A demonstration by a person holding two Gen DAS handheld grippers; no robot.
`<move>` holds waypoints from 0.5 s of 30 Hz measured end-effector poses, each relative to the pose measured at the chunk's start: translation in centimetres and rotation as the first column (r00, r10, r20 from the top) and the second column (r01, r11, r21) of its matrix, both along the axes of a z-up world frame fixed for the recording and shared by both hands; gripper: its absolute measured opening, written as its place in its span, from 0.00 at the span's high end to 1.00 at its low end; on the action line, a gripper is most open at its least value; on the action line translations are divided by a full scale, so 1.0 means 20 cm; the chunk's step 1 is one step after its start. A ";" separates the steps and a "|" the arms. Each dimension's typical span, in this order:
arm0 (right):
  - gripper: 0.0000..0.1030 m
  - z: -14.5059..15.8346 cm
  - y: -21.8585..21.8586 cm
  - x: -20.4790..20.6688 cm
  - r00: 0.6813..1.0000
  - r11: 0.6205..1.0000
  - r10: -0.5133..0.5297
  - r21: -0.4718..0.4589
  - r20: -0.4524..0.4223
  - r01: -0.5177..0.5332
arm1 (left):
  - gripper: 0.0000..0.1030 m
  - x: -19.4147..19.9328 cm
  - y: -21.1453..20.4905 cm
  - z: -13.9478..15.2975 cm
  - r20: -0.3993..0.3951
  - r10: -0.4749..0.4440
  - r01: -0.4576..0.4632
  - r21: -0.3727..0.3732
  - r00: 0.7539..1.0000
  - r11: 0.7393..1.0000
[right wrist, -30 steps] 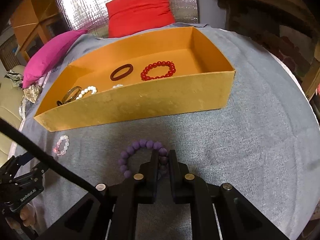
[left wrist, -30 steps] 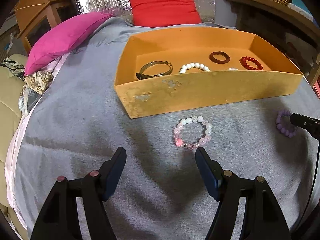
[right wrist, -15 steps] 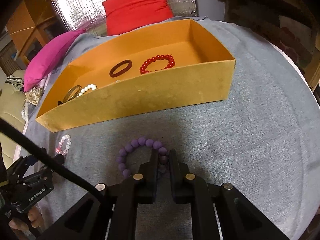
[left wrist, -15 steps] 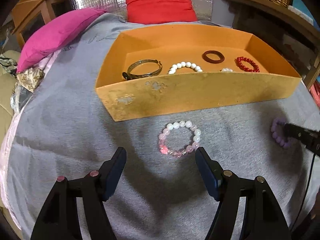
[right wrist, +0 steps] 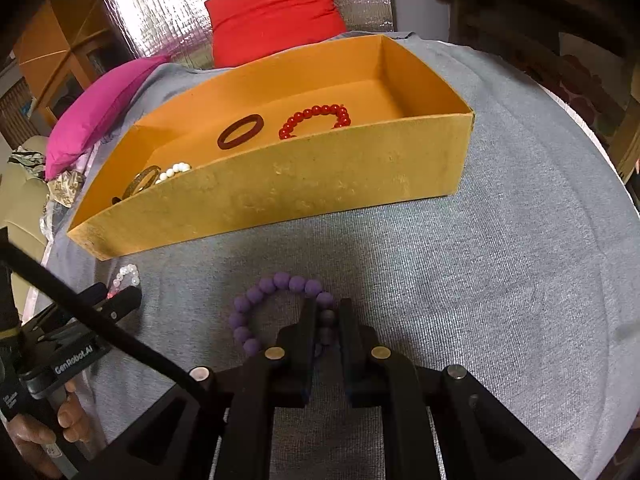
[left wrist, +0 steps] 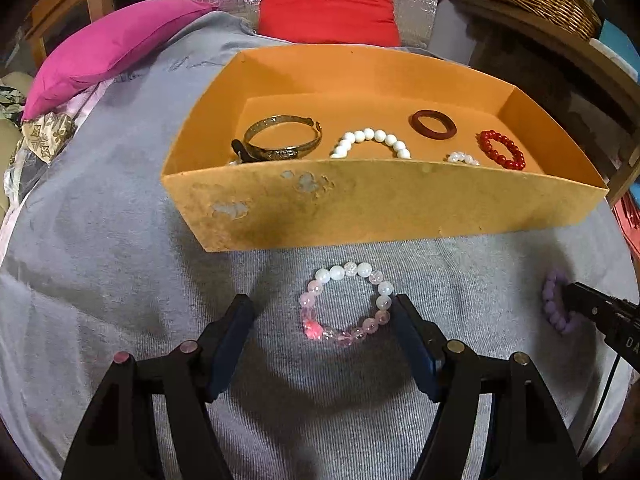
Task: Organize jewelry
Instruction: 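Grasp pink-and-white bead bracelet with left tool while right tool holds purple bracelet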
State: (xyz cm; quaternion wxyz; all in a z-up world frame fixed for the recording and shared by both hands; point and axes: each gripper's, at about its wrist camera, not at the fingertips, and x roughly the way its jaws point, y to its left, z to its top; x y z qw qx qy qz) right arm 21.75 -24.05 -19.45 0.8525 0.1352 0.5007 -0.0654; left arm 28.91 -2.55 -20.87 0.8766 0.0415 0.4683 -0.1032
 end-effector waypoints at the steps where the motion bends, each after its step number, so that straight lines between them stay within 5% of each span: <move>1: 0.86 0.00 0.00 0.00 1.000 1.000 -0.002 0.003 -0.001 0.002 | 0.30 0.00 0.00 0.00 0.003 0.001 -0.001 0.004 1.000 1.000; 8: 0.85 -0.01 -0.01 0.01 1.000 1.000 -0.001 -0.001 0.001 0.001 | 0.31 -0.03 -0.03 0.01 0.022 -0.021 0.020 0.019 1.000 1.000; 15: 0.82 -0.01 0.02 0.01 1.000 1.000 0.003 -0.018 0.004 -0.003 | 0.45 -0.05 -0.04 0.01 0.032 -0.044 0.043 0.023 0.999 0.999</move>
